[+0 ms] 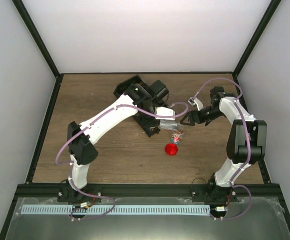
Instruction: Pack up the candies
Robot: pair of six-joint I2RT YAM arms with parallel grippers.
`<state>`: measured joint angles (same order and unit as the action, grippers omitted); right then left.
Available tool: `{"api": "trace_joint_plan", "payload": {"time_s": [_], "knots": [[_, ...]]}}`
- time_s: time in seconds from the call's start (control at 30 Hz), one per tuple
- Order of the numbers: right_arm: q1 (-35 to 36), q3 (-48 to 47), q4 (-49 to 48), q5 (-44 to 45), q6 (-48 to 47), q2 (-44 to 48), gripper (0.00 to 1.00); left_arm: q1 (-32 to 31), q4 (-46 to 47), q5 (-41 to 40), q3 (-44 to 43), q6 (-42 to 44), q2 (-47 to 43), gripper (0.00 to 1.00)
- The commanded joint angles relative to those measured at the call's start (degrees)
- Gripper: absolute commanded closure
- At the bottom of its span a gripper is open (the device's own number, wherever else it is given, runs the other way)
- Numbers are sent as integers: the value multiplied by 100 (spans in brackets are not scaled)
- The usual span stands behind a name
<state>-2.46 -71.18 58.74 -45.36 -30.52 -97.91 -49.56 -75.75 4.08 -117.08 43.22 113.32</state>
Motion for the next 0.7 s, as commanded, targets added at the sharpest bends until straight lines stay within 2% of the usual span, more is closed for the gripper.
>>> {"api": "trace_joint_plan", "payload": {"time_s": [0.0,0.13,0.37,0.5,0.67], "knots": [[-35,-77,-70,-108,61,14,13,-40,-158,-70,-224,-91,-1,96],[-35,-222,-120,-169,146,-4,14,144,-52,201,-69,-406,-211,96],[-20,-633,-591,-606,734,-167,18,1006,542,730,855,-1072,-1063,96],[115,-964,-872,-692,1081,-421,20,1333,572,452,1527,-1364,-1240,96],[500,-1275,-1080,-561,1319,-708,24,1344,316,-105,1672,-1929,-1055,96]]}}
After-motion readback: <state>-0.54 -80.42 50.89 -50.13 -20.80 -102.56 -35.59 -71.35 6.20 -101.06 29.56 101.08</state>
